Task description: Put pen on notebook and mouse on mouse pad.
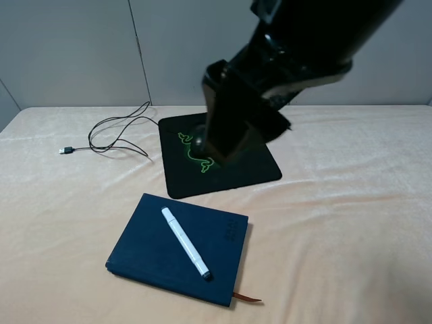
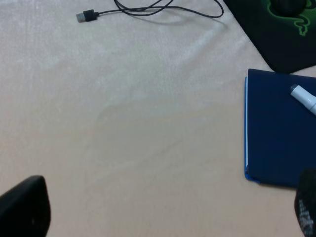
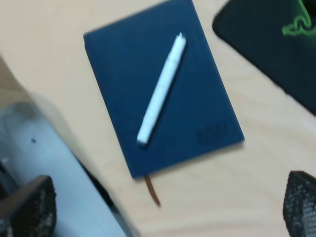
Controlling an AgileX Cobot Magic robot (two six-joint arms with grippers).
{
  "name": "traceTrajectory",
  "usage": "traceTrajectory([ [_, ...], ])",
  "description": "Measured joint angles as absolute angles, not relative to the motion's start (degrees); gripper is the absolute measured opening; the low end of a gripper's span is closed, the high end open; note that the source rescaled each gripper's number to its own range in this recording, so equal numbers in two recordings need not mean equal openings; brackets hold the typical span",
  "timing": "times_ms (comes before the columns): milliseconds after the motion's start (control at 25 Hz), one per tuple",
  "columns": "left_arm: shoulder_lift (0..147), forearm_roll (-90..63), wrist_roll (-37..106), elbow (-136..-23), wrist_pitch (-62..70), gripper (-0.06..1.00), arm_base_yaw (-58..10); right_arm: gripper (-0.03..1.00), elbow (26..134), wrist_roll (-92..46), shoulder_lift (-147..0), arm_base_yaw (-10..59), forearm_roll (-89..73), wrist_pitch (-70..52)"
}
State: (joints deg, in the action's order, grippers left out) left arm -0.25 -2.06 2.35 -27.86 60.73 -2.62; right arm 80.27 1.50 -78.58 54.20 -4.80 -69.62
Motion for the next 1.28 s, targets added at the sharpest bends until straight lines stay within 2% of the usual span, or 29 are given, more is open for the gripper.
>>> traceTrajectory([
  [840,-0.25,-2.06,2.35,-27.86,60.68,1.00,-2.62,1.00,52.34,1.50,-46.90,52.96,2.27,-69.73],
  [1000,-0.25,-2.06,2.35,-27.86,60.68,1.00,-2.62,1.00,47.74,1.50,-41.73,46.74,2.39,-69.78],
  [1280,-0.25,-2.06,2.35,-27.86,60.68,1.00,-2.62,1.00,38.65,1.50,-31.13,28.40,0.53,-68.95],
])
